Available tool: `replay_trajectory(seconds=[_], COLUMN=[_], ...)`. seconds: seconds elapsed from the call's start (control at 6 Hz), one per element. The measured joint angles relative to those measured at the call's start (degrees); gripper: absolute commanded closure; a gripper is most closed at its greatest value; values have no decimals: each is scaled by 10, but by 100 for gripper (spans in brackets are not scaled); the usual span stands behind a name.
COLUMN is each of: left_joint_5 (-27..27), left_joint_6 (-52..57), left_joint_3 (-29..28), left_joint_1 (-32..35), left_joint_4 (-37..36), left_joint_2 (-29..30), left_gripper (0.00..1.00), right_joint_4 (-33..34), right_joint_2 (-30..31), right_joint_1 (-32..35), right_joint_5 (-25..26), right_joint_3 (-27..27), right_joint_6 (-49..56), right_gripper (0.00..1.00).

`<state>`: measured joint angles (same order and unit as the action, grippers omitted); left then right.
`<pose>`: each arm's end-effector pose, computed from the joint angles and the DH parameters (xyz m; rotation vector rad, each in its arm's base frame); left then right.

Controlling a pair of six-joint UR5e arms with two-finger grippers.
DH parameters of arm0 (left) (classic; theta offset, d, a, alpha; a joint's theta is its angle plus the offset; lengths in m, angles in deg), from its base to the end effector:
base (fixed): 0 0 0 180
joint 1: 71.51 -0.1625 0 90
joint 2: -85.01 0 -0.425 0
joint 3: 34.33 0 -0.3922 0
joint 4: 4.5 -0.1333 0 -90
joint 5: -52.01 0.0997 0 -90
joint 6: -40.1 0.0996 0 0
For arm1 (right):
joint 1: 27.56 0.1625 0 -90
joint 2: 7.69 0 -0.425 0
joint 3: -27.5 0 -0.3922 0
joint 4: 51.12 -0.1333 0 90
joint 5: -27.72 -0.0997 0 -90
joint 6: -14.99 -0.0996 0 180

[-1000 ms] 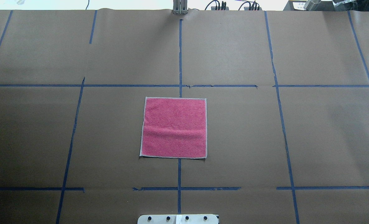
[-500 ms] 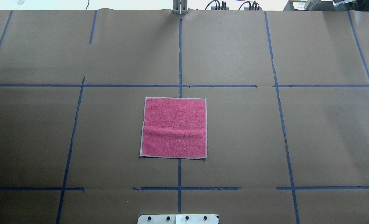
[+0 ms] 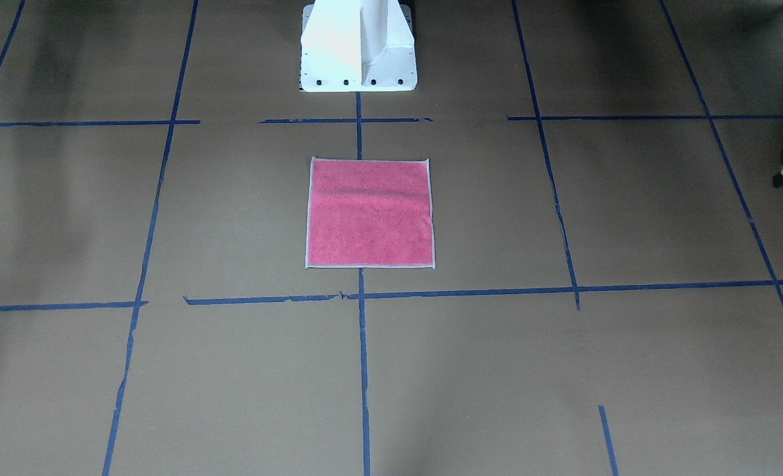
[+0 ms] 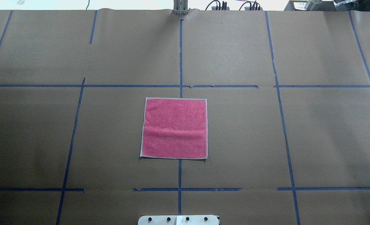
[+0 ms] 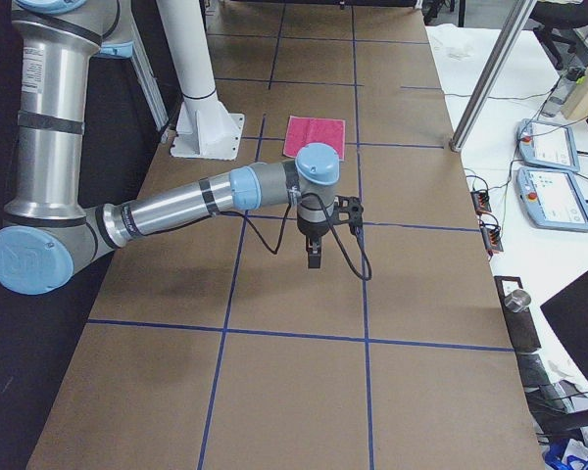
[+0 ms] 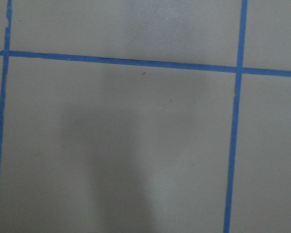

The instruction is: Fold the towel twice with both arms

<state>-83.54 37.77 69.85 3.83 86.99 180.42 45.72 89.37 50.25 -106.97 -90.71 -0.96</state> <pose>0.0734 -0.5262 0.4833 0.2294 0.8324 0.3479 -0.0285 -0.4314 0.4867 0.0412 -0.8099 -0.0354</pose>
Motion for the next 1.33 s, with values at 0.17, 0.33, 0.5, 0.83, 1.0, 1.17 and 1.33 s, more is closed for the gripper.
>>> replay_trajectory(seconds=[0.17, 0.33, 0.5, 0.83, 1.0, 1.17, 1.33], left_joint_5=[4, 8, 33, 139, 201, 245, 282], left_joint_6=[-107, -212, -316, -505, -592, -662, -731], left_joint_3=[46, 84, 112, 131, 132, 130, 126], left_joint_1=[-65, -123, -183, -314, -380, -436, -484], left_joint_4=[7, 9, 9, 9, 9, 10, 10], left_joint_2=[4, 16, 38, 97, 123, 143, 159], left_gripper=[0, 0, 0, 0, 0, 0, 0], right_joint_4=[-39, -90, -123, -136, -136, -134, -131], right_joint_2=[-17, -35, -66, -143, -176, -201, -222], right_joint_1=[-50, -103, -156, -272, -339, -398, -459], right_joint_5=[3, 14, 33, 96, 150, 199, 250], right_joint_3=[-16, -20, -21, -23, -23, -23, -20], right_joint_6=[-105, -211, -313, -496, -582, -657, -733], right_gripper=[0, 0, 0, 0, 2, 9, 15])
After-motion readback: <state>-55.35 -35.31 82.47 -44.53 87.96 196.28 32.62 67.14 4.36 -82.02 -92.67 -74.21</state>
